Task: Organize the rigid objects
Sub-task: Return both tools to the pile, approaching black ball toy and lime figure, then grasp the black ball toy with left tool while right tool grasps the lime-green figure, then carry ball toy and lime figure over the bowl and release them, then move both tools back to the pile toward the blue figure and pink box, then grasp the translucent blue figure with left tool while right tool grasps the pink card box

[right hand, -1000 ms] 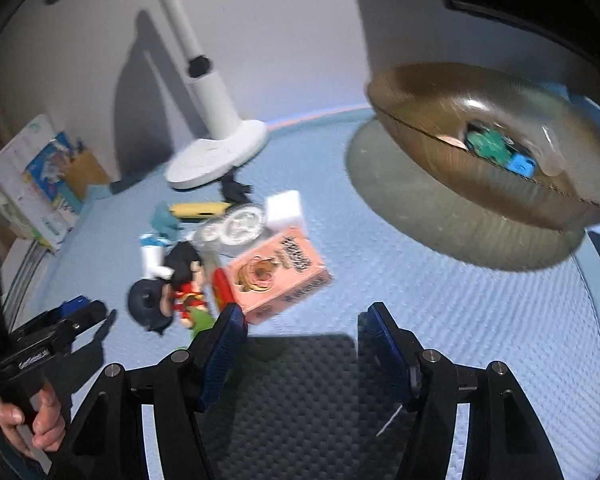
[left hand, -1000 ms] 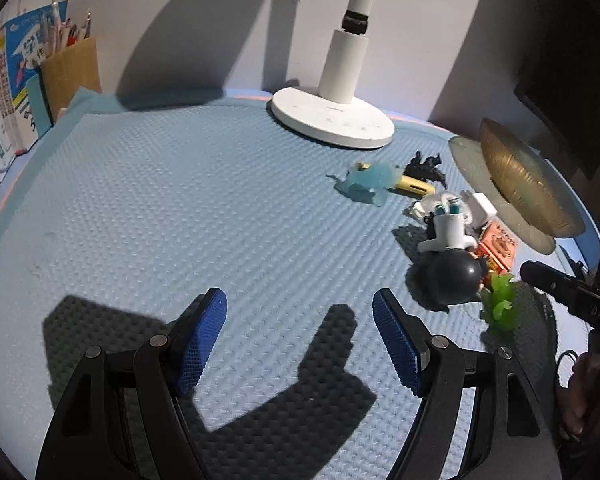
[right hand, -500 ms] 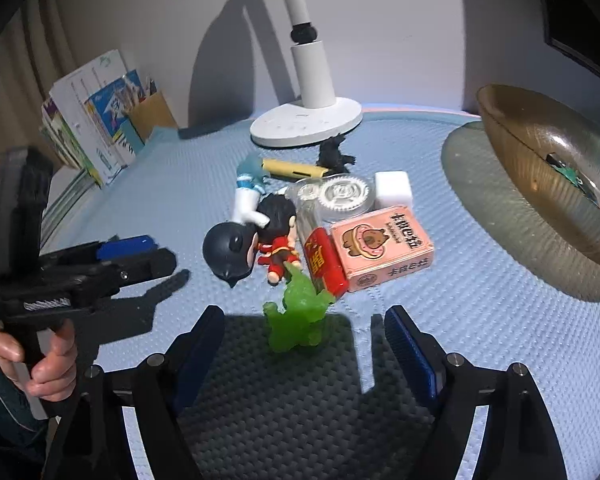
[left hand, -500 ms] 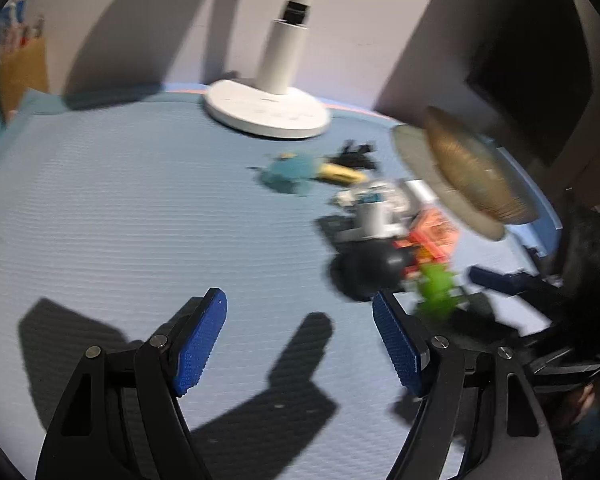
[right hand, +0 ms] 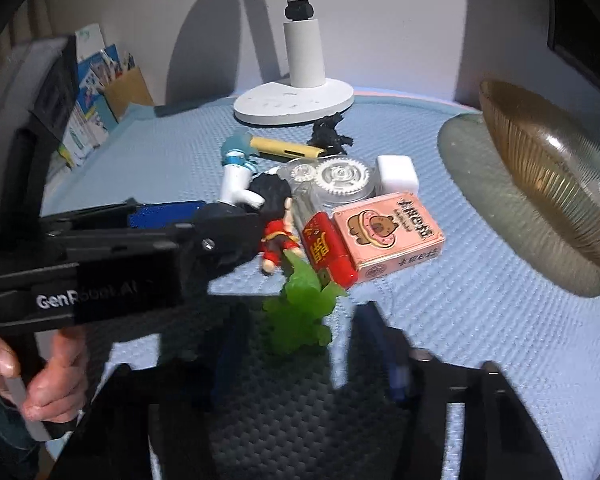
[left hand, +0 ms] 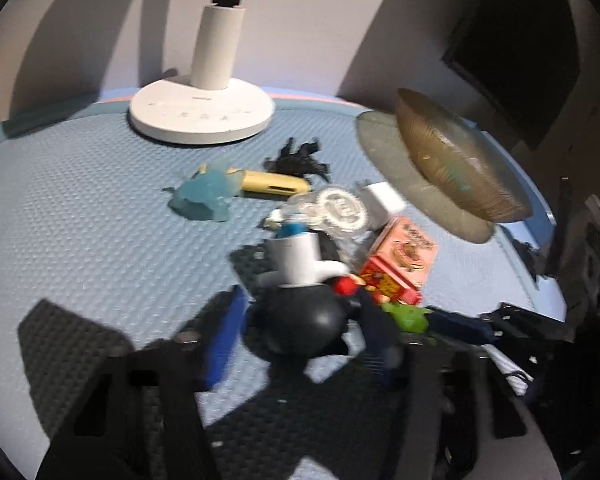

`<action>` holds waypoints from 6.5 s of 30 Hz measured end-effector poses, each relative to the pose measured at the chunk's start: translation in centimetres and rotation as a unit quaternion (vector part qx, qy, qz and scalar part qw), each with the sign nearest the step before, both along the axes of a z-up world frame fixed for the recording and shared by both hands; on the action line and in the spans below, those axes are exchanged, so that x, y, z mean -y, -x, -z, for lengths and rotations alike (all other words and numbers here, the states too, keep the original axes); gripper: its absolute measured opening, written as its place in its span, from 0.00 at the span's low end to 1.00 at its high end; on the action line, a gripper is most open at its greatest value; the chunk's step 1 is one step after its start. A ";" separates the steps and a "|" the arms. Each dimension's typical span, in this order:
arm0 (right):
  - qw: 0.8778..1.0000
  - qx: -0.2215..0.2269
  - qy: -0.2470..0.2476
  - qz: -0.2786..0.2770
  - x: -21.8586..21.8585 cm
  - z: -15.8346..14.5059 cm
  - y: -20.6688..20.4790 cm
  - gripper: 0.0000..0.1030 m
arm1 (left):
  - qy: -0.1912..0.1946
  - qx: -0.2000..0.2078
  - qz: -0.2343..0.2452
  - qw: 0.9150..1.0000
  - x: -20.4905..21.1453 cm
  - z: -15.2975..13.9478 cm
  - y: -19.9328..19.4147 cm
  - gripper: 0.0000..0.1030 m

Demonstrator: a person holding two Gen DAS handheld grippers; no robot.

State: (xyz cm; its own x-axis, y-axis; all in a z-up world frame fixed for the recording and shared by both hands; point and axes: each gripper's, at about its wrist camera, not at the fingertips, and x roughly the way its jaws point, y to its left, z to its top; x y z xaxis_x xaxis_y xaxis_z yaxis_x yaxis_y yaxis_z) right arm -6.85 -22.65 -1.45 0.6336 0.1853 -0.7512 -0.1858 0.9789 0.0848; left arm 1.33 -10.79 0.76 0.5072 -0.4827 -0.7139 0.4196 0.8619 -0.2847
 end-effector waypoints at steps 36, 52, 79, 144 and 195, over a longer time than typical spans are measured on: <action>0.995 0.028 -0.061 0.072 8.9 -1.1 4.4 0.31 | -0.079 0.038 -0.015 0.996 -0.5 -0.9 5.2 0.51; 0.971 0.060 -0.063 0.224 23.2 -12.5 0.6 0.31 | 0.004 0.107 0.095 0.990 17.8 -13.6 -1.5 0.51; 0.966 0.067 -0.079 0.239 25.1 -11.9 1.5 0.66 | 0.015 0.141 0.042 0.989 14.3 -13.8 -1.1 0.75; 0.993 0.015 -0.059 0.105 8.4 0.2 -1.6 0.79 | -0.064 0.017 -0.106 0.992 -6.6 0.0 -0.5 0.77; 0.986 -0.031 -0.031 0.160 10.2 -0.2 -3.2 0.78 | -0.058 0.020 0.023 0.998 -0.7 0.2 -7.5 0.45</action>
State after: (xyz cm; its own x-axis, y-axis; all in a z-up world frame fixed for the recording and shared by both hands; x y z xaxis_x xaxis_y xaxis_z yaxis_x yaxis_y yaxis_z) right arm -3.65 -32.83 -1.22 0.6203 0.0311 -0.7838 0.1387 0.9791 0.1486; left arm 8.88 -10.06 0.61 0.5156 -0.4220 -0.7457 0.4694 0.8672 -0.1661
